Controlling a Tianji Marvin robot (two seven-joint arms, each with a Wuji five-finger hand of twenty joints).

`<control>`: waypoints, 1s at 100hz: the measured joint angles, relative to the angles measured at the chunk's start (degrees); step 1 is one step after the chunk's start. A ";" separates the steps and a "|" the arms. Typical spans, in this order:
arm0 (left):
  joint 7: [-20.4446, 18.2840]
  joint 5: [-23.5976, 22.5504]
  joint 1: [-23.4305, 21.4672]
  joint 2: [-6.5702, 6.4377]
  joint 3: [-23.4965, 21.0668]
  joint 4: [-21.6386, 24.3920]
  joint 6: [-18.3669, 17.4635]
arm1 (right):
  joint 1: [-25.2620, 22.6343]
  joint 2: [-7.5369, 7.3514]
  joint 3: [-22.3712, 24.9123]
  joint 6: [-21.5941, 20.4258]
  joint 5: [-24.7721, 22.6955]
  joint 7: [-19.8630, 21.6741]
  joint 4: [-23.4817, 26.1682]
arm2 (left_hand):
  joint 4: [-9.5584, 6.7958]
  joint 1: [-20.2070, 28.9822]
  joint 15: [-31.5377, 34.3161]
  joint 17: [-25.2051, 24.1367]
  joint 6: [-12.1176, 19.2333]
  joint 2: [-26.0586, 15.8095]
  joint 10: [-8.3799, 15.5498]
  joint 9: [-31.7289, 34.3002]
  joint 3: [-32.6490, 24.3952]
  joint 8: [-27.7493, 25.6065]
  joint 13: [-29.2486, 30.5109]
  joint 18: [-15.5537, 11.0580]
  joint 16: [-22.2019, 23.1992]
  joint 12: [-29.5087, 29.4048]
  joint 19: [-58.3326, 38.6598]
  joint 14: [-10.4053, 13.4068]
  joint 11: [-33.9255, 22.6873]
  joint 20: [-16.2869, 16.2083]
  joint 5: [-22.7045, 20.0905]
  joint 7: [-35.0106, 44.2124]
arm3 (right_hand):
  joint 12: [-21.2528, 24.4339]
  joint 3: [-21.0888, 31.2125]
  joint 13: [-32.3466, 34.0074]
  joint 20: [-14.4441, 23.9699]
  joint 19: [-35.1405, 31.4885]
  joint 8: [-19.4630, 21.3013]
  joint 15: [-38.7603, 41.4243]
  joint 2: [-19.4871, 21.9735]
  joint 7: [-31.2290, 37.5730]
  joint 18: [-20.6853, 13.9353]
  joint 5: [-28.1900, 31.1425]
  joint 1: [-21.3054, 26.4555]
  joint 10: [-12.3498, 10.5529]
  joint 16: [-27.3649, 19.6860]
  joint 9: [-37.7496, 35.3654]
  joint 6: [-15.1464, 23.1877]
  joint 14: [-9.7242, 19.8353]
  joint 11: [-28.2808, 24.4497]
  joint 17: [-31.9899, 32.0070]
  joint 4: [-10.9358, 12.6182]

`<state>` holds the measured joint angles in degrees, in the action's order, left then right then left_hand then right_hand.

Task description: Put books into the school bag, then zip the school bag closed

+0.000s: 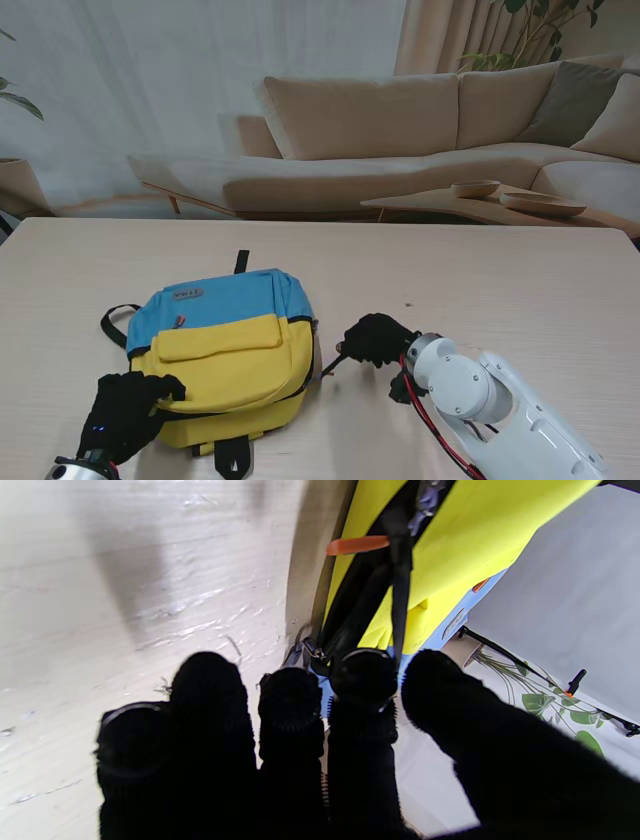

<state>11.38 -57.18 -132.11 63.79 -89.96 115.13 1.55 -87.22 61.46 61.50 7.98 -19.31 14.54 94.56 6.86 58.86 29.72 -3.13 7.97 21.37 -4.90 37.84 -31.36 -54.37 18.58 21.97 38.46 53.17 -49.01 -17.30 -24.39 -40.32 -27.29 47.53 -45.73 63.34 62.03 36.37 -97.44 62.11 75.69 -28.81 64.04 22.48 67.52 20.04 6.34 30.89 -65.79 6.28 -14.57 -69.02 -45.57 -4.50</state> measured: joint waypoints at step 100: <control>-17.83 1.15 15.43 -3.49 14.00 0.40 1.41 | 1.88 -0.18 -1.91 -2.16 -1.11 -0.18 -0.77 | -1.09 1.52 -3.96 -0.98 -1.17 -0.91 1.35 -1.09 3.28 -1.89 -2.56 -0.50 -1.82 -1.04 7.09 1.52 1.58 0.00 -3.46 -1.00 | -6.79 -1.23 1.61 -0.02 -0.95 7.66 4.16 0.44 9.12 0.20 5.27 -2.88 -0.23 0.81 -4.37 1.05 0.66 -5.19 -1.99 0.02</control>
<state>-6.45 -56.03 -116.69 60.30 -75.96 115.53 2.96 -85.34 61.28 59.59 5.82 -20.42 14.36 93.78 5.77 60.38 25.76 -4.12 6.80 20.46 -3.55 36.76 -28.07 -56.26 16.02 21.47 36.64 52.13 -41.93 -15.78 -22.80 -40.32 -30.75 46.54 -52.52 62.11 63.64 36.34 -98.39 69.77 79.85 -28.37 73.16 22.68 72.79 17.16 6.11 31.70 -70.16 7.33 -13.92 -74.21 -47.55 -4.48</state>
